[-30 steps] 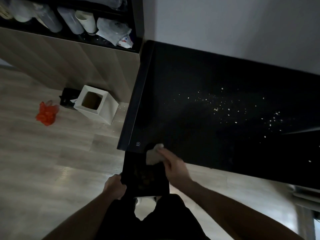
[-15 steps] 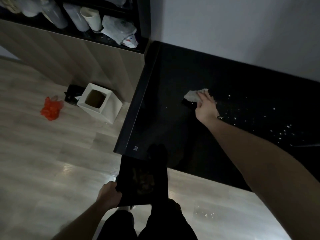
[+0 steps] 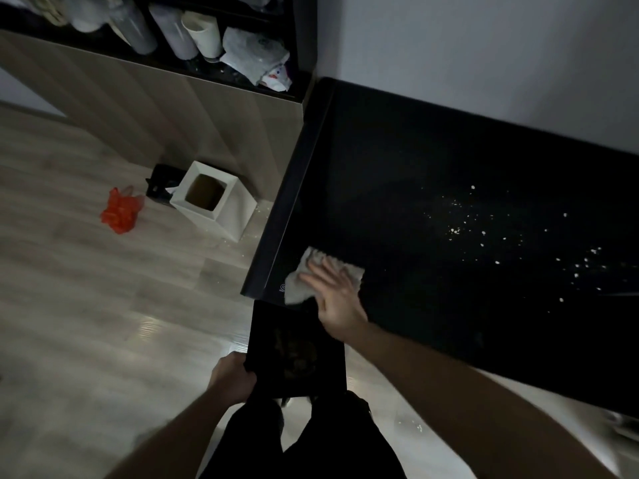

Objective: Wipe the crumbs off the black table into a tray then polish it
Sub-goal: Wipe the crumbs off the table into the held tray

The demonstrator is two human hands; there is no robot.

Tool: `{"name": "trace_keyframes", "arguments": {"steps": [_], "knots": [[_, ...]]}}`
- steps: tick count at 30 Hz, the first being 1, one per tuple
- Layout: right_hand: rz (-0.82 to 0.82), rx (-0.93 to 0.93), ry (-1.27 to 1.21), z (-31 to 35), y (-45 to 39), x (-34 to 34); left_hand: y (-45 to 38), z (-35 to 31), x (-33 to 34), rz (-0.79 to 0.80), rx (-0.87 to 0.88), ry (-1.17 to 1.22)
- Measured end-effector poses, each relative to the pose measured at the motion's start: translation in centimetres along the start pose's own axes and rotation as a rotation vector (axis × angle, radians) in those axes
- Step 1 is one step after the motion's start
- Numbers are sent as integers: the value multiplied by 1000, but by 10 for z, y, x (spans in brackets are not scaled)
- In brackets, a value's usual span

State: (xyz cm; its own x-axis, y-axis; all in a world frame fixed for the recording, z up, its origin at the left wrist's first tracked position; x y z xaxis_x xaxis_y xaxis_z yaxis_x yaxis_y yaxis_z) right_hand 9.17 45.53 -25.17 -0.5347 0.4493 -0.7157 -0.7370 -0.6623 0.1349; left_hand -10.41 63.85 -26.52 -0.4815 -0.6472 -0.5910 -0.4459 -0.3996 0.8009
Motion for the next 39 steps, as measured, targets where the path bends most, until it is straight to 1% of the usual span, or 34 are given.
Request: {"name": "trace_keyframes", "arguments": {"steps": [3,8,10,13,15,17,21,23,25,29,31,34,35,36,39], "knots": [[58,74,-182,25,43,25,5,-2,-2,-12,12,21],[23,312,-378,51,97,27,10,-4,-8,16,43,15],[-49,348,-428,53,104,15,10,-4,-12,37,59,-6],[-252,327,-477,45,85,-13,8,-3,-15,67,83,3],[-348,329,-464,34,57,-36,4,0,-16,79,100,15],[-378,337,-369,14,26,-53,-2,5,-15,88,115,30],[-282,425,-88,-26,-13,-53,-16,9,-13,76,149,9],[-246,410,-5,-25,-14,-39,-18,6,-14,61,153,0],[-233,374,6,-10,1,-22,-19,7,-14,43,153,-15],[-213,326,-59,24,56,11,-19,10,-15,40,160,-34],[-150,295,-75,40,82,26,-20,9,-15,39,161,-44],[-33,358,-210,60,113,34,-16,3,-13,38,171,-96],[-33,399,-268,64,122,31,-14,0,-11,44,172,-103],[-68,441,-330,66,129,27,-12,-3,-9,50,173,-102],[-246,529,-483,60,146,3,-6,-14,-4,65,166,-109]]}}
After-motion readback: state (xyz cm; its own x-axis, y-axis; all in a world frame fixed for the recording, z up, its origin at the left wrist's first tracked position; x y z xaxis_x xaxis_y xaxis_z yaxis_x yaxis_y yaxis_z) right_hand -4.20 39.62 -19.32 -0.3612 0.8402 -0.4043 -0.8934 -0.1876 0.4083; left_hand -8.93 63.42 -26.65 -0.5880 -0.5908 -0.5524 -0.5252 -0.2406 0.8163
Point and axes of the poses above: each hand's wrist, its own y-axis away from the middle knuckle, its own x-axis out of the palm, z = x × y, the point moved 3 cm from there along -y, towards the middle knuckle, and after that the axes turned 1 degree about -y, right-handed, at the moved point
